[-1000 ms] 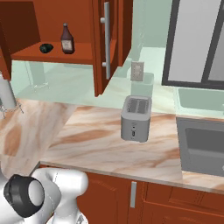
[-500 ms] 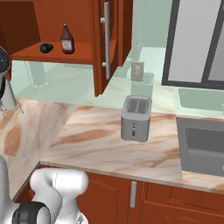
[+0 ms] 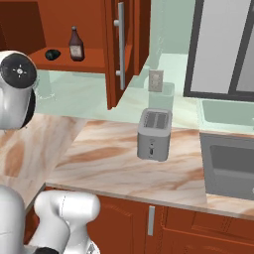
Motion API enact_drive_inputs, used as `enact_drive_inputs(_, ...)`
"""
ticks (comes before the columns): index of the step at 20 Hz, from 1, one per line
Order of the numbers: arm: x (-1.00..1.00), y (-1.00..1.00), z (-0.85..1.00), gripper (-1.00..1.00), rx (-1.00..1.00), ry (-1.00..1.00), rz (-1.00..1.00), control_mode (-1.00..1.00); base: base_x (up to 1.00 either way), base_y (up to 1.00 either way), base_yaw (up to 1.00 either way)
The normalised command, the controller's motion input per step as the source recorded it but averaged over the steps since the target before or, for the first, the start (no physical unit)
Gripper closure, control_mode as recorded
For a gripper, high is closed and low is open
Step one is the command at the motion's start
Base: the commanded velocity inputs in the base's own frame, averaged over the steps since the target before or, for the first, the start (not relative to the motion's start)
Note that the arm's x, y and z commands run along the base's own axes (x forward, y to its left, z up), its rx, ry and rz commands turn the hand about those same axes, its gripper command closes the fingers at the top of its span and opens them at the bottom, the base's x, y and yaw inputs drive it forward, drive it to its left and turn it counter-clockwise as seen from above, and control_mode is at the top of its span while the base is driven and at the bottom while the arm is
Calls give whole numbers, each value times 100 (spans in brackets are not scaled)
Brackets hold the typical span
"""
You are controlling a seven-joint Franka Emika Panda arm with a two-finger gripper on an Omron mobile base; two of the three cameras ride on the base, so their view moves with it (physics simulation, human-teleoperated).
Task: The dining table condiment station is running low on ketchup. Refill the condiment station by opening the cabinet and taking the ketchup from the cabinet and placing it on the dining table.
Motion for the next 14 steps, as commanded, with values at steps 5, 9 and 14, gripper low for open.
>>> enact_drive_inputs(5, 0, -84, 0, -100, -36, -14, -32, -100, 0, 0, 0)
enact_drive_inputs(9, 4, -58, -18, -100, -40, -21, -33, -100, 0, 0, 0)
enact_drive_inputs(14, 35, -44, -43, -100, -37, -8, -22, -100, 0, 0, 0)
